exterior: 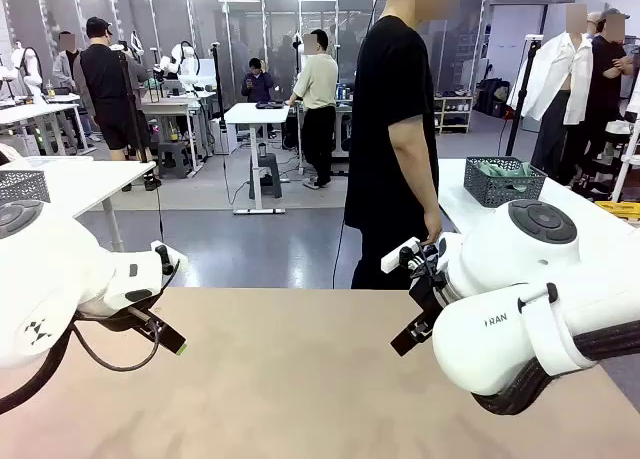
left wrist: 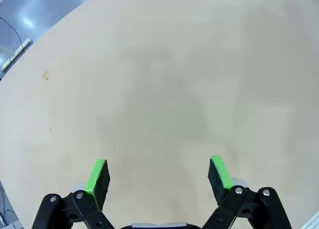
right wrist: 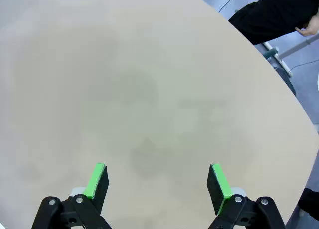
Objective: Fold the towels and place them in the basket.
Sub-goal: When a person lays out a Towel with hook on the table, fold it in half twice.
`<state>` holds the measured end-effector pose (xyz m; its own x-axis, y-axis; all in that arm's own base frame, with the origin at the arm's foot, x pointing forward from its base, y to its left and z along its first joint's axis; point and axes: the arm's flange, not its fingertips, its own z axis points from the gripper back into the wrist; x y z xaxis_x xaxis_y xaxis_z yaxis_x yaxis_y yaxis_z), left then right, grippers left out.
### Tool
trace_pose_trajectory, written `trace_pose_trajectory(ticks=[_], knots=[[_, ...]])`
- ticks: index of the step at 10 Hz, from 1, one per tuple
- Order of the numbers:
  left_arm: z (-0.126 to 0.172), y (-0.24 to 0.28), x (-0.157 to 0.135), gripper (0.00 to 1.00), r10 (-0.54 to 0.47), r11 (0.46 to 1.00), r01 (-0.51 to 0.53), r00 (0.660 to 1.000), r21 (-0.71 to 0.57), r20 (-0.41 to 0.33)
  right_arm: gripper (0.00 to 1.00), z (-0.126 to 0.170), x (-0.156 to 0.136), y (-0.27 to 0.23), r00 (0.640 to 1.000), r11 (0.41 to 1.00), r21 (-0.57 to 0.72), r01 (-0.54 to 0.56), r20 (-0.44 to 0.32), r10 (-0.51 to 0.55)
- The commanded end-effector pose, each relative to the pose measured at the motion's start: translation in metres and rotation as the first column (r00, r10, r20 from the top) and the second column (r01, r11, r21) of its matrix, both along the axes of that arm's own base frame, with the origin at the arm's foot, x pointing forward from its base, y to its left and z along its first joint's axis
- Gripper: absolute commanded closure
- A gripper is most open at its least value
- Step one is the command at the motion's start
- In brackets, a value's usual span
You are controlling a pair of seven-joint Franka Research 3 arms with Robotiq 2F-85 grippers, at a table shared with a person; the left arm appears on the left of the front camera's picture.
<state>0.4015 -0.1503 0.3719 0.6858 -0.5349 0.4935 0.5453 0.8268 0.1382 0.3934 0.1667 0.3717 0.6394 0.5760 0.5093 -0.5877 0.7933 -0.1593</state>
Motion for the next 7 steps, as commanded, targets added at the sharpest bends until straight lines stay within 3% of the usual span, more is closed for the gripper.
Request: trace_pose_trajectory(ticks=[1, 7], knots=[[0.0000, -0.0003, -0.0001, 0.00, 0.000, 1.000, 0.000, 1.000, 0.000, 0.000, 0.00, 0.0000, 0.0000, 0.0000, 1.000, 1.000, 0.000, 0.000, 0.000, 0.000], [0.0000, -0.0003, -0.0001, 0.00, 0.000, 1.000, 0.000, 1.000, 0.000, 0.000, 0.00, 0.0000, 0.0000, 0.0000, 1.000, 1.000, 0.000, 0.000, 0.000, 0.000]])
